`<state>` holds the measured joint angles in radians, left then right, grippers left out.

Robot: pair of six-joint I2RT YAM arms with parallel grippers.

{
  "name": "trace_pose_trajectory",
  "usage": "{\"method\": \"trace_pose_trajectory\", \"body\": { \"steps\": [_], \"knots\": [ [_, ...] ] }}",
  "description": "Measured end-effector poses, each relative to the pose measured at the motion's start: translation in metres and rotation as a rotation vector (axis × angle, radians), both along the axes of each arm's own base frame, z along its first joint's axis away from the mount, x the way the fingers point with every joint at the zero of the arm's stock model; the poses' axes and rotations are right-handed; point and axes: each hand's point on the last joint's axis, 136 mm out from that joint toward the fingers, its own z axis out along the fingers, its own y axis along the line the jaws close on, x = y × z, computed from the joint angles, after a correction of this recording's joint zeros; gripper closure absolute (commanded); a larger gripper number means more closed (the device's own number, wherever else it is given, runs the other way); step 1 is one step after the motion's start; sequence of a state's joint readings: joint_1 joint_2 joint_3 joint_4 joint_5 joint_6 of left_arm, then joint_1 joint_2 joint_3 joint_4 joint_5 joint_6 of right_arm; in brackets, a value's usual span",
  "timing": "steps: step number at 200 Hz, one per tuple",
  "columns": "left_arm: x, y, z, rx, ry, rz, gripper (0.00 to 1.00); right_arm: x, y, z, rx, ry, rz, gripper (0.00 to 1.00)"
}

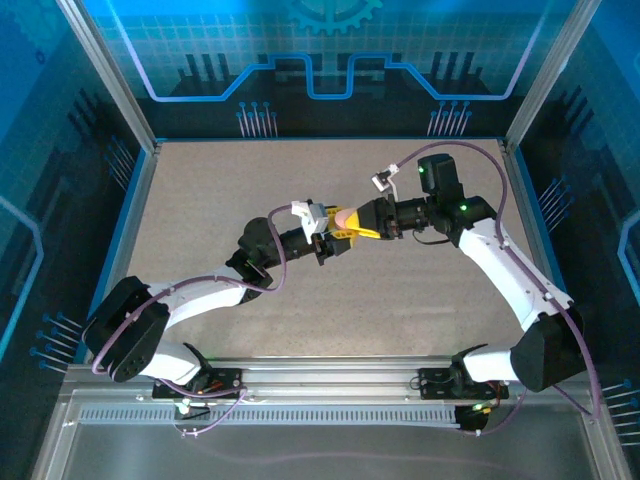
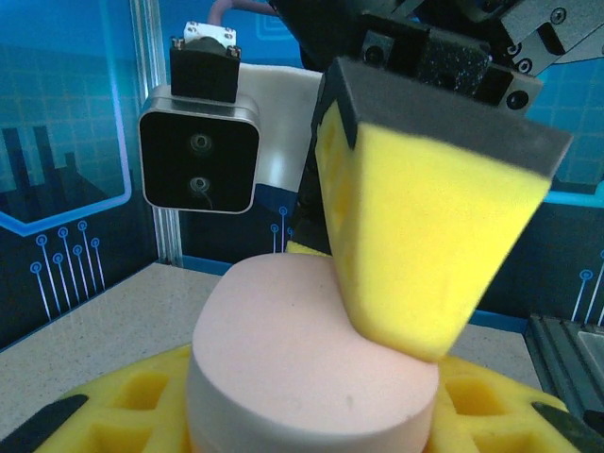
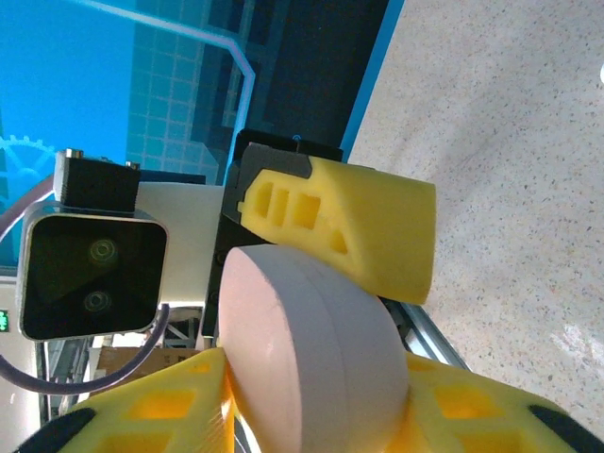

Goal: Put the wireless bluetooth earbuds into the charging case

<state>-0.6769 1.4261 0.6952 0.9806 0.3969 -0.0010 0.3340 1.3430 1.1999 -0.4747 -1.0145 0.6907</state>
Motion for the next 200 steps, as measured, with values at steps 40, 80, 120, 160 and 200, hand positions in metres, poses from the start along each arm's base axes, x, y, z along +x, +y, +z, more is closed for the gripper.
{"method": "trace_pose_trajectory", "body": {
  "steps": [40,80,120,160,200],
  "knots": [
    [0.001,0.000,-0.002,0.005,0.006,0.001,0.66,0.007,-0.001,0.001,0.010,0.009,-0.030,0.56],
    [0.002,0.001,-0.001,0.004,0.005,0.005,0.61,0.010,-0.001,0.001,0.017,0.022,-0.041,0.72],
    [0.004,0.001,-0.005,0.019,0.013,0.013,0.46,0.014,-0.003,-0.004,0.011,0.028,-0.063,0.79],
    [0.007,0.002,-0.013,0.051,0.019,0.033,0.28,0.031,-0.020,-0.027,-0.019,0.066,-0.167,0.80],
    [0.005,0.013,-0.014,0.056,-0.001,0.080,0.20,0.057,-0.053,-0.071,-0.108,0.110,-0.343,0.80]
  ]
}}
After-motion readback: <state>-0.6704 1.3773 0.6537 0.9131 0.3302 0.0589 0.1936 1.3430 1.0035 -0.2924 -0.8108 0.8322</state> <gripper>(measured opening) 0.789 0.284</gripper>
